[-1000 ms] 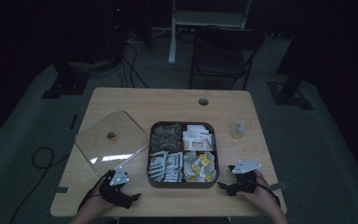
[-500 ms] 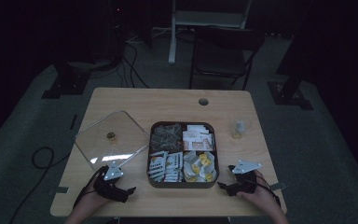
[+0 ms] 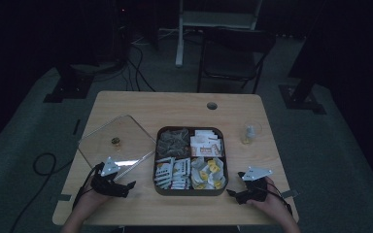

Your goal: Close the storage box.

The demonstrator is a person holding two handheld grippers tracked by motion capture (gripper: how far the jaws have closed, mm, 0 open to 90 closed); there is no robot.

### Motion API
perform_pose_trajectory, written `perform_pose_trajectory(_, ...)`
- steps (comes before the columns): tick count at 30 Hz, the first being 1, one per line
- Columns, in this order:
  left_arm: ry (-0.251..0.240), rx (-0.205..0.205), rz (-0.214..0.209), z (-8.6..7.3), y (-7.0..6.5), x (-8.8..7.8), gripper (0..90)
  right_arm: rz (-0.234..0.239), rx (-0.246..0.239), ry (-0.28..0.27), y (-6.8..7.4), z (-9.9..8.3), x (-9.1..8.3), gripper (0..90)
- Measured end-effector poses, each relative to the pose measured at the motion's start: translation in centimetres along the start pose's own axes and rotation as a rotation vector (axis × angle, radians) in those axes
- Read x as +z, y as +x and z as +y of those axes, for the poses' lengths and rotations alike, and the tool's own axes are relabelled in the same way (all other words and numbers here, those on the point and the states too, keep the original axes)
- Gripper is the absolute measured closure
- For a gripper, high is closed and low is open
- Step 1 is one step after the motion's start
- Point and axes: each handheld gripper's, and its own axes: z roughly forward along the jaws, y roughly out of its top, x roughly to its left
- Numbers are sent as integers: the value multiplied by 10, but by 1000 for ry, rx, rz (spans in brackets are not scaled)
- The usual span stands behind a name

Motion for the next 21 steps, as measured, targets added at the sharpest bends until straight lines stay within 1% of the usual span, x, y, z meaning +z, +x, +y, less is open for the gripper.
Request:
perform_pose_trajectory(3, -6, -20, 20, 3, 5, 2, 29, 0, 0, 0, 0, 0, 0, 137)
perform_pose_trajectory(8, -3, -28, 64, 8, 13, 5, 29, 0, 0, 0, 0, 0, 0, 137)
perform_pose_trajectory(14, -4, -63, 102, 10, 26, 8, 29, 0, 0, 0, 0, 0, 0, 137)
perform_pose_trajectory(17, -14, -80, 118, 11, 32, 9, 30, 0, 1, 0, 0, 0, 0, 137)
perform_pose_trajectory(19, -26, -86, 142, 12, 35, 10, 30, 0, 1, 0, 0, 0, 0, 137)
perform_pose_trajectory(20, -27, -96, 147, 12, 37, 10, 35, 0, 1, 0, 0, 0, 0, 137)
perform_pose_trajectory(21, -29, -105, 162, 13, 40, 11, 38, 0, 1, 0, 0, 0, 0, 137)
